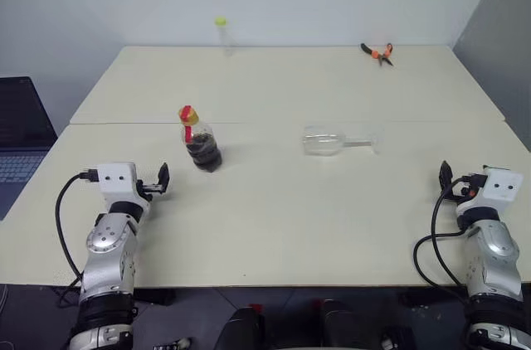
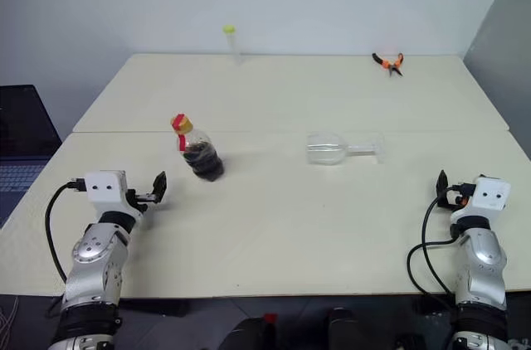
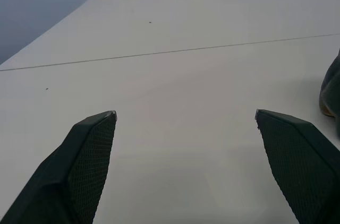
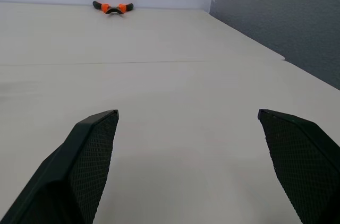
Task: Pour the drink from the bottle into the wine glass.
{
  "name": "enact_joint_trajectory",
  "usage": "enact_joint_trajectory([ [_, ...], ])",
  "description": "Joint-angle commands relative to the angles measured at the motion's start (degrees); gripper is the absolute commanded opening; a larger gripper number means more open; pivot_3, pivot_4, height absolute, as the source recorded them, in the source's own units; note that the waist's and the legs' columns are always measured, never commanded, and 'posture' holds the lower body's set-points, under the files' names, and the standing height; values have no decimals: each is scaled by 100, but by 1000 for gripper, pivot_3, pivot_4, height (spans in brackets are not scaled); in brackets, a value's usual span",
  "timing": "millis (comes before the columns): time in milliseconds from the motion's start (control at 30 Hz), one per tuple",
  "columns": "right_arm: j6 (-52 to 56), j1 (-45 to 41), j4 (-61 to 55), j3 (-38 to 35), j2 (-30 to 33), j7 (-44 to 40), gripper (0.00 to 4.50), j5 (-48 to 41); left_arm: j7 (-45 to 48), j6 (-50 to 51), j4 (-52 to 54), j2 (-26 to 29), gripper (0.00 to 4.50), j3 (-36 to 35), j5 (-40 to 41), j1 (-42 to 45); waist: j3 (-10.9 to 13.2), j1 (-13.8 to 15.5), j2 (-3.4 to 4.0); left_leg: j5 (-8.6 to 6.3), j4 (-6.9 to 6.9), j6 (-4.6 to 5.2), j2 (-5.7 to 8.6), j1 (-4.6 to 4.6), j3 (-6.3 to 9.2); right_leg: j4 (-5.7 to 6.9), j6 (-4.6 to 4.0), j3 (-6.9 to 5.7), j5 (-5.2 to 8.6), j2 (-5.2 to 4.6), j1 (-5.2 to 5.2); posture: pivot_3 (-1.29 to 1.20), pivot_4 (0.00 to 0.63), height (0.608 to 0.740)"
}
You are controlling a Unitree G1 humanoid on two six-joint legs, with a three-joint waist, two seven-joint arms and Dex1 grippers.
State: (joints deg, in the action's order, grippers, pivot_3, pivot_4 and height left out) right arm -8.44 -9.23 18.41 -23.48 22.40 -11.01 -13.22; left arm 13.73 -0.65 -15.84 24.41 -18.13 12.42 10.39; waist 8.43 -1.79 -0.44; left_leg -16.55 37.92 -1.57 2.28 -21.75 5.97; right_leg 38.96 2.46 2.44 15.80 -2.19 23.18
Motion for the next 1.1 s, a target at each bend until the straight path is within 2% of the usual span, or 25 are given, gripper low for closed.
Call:
enact_joint_trajectory([
  [33, -123, 62, -195, -97, 73, -19, 4500, -39, 121, -204, 85, 18, 4425, -9, 1, 75, 0, 3, 0, 0, 0, 0, 0, 0, 0, 0, 0, 0, 0, 0, 0, 0, 150, 740],
  [200, -56, 136, -350, -46, 41, -32, 4500, -50, 110, 12, 122, 16, 4425, -76, 105, 84, 0, 7, 0, 0, 0, 0, 1, 0, 0, 0, 0, 0, 0, 0, 0, 0, 150, 740],
  [367, 85, 376, -840, 140, 19, -387, 4500, -192, 346, -243, 314, -13, 4425, -96, 208, -110, 0, 5, 0, 0, 0, 0, 0, 0, 0, 0, 0, 0, 0, 0, 0, 0, 150, 740],
  [500, 598, 929, -2197, 558, 133, -1097, 4500, -597, 673, -496, 381, -101, 4425, -322, 648, -136, 1, 13, 1, 0, 0, 0, -4, -2, 3, -1, 0, -1, 0, -7, 0, 0, 150, 740],
  [600, 1010, 1319, -2955, 630, 302, -1421, 4500, -849, 1009, -520, 442, -76, 4425, -45, 572, -134, 1, 15, 1, 0, 3, 0, -1, -2, 6, -1, 0, -3, 0, -9, -2, 0, 150, 740],
  [800, 2558, 2268, -4885, 894, 1010, -2345, 4500, -2276, 1549, -408, 373, -67, 4425, 297, 594, 149, 4, 41, -3, 0, 6, 1, 3, -5, 14, -6, 2, -10, 1, -5, -8, 0, 150, 740],
  [967, 3308, 2278, -5761, 967, 1556, -2527, 4500, -2879, 1817, -261, 14, -99, 4425, 515, 532, 587, 4, 27, -12, -1, 5, 1, 0, -2, 18, -5, 2, -15, 1, 2, -10, 0, 150, 740],
  [1100, 3511, 2034, -5874, 970, 1576, -2386, 4500, -2986, 1940, -186, -194, -120, 4425, 588, 529, 793, 8, 17, -18, -1, 4, 1, 1, -3, 16, -7, 2, -14, 1, 5, -9, 0, 150, 740],
])
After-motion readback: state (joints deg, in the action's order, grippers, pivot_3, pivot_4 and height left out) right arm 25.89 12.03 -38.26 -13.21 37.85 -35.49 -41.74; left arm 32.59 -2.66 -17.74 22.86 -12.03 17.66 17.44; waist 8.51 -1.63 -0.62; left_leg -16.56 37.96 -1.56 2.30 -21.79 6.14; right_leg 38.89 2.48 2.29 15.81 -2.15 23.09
